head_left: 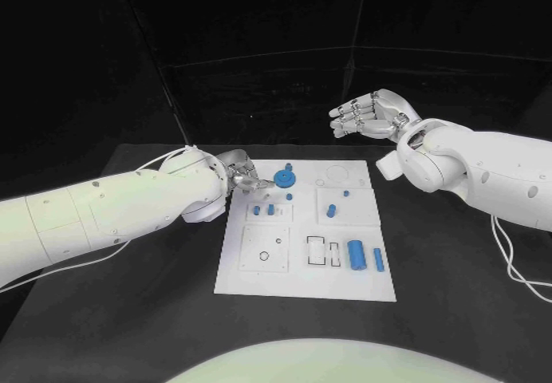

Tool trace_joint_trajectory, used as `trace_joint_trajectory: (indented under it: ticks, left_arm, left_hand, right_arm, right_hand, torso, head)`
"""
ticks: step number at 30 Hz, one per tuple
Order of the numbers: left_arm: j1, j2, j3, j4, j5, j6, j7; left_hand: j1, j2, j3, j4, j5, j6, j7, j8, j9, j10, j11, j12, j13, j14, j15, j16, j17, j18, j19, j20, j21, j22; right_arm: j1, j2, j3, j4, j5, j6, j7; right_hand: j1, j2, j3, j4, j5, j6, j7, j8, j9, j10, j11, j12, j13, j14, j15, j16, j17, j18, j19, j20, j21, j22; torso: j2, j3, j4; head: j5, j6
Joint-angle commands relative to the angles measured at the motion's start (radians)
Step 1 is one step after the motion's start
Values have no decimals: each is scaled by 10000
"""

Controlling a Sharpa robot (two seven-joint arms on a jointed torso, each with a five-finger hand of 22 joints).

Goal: Assemble the parts on the task board

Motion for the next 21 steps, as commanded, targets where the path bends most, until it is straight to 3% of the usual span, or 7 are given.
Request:
trace_joint_trajectory:
  ticks: [1, 4, 8, 11, 14, 17, 21]
  left_arm:
    - [48, 184, 11, -159, -167, -568, 1322]
    - [66, 498, -31, -526, -189, -592, 2540]
    - [72, 927, -234, -1120, -300, -760, 3914]
    - [64, 1245, -417, -1569, -666, -771, 4648]
    - [54, 1495, -598, -1926, -1135, -662, 5069]
    - [33, 1734, -737, -2288, -1657, -432, 5275]
    - [-1, 1927, -796, -2585, -2056, -116, 5306]
  left_hand:
    - [696, -21, -120, -134, -27, -210, 113, -78, -136, -718, 156, -317, -194, 628, 179, -744, 1470, 400, -655, 137, -1435, -1415]
    - [1931, 44, -30, -503, -21, -546, 407, -279, -427, -2208, 463, -1143, -696, -848, 484, -2942, -1209, 1020, -2540, 405, -4971, -4659]
    - [3383, -47, 199, -1122, -41, -705, 705, -703, -906, -3071, 788, -2084, -1519, -2778, 806, -5268, -3816, 1073, -3294, 713, -6109, -5391]
    - [4047, -195, 404, -1481, -47, -445, 752, -1050, -1331, -3236, 904, -2807, -2239, -3082, 872, -5640, -4426, 1143, -3275, 803, -6411, -5615]
    - [4284, -369, 415, -1664, -64, -184, 679, -1518, -1825, -3075, 873, -3371, -2932, -2936, 853, -5530, -4648, 1162, -3064, 800, -6542, -5749]
    - [4361, -461, 357, -1775, -37, 43, 588, -1899, -2185, -2937, 808, -3757, -3423, -2334, 779, -4878, -4206, 1149, -2724, 751, -6491, -5764]
    - [4339, -504, 245, -1832, -34, 289, 499, -2312, -2530, -2809, 747, -4132, -3894, -1392, 697, -3765, -3204, 1142, -2158, 667, -6237, -5653]
  right_arm:
    - [18, 4, 8, 8, 30, 26, 81]
    - [18, 32, 8, -3, 30, 28, 82]
    - [18, 71, 8, -16, 30, 41, 85]
    - [18, 85, 8, -19, 30, 50, 86]
    - [18, 88, 8, -19, 30, 50, 86]
    - [18, 101, 8, -20, 30, 54, 87]
    - [18, 124, 8, -25, 30, 62, 89]
  right_hand:
    - [-97, 6, 62, 2, 39, 22, 244, -42, -7, -27, 52, 45, -17, 82, 8, -43, -10, 109, 71, -8, -43, -10]
    - [-97, 6, 62, 2, 39, 22, 244, -42, -7, -27, 52, 45, -17, 82, 8, -43, -10, 109, 71, -8, -43, -10]
    - [-97, 6, 62, 2, 39, 22, 244, -42, -7, -27, 52, 45, -17, 82, 8, -43, -10, 109, 71, -8, -43, -10]
    - [-97, 6, 62, 2, 39, 22, 244, -42, -7, -27, 52, 45, -17, 82, 8, -43, -10, 109, 71, -8, -43, -10]
    - [-97, 6, 62, 2, 39, 22, 244, -42, -7, -27, 52, 45, -17, 82, 8, -43, -10, 109, 71, -8, -43, -10]
    - [-97, 6, 62, 2, 39, 22, 244, -42, -7, -27, 52, 45, -17, 82, 8, -43, -10, 109, 71, -8, -43, -10]
    - [-97, 6, 62, 2, 39, 22, 244, -42, -7, -27, 52, 45, -17, 82, 8, -43, -10, 109, 71, -8, -43, -10]
  torso:
    - [1, 3, -3]
    - [-2, 16, -1]
    - [8, -7, -10]
    - [10, -17, -22]
    - [8, -1, -18]
    - [6, -1, -11]
    - [10, -10, -1]
  head:
    - [-40, 7]
    - [-77, 36]
    - [-112, 72]
    - [-117, 81]
    - [-133, 96]
    - [-149, 102]
    - [-168, 112]
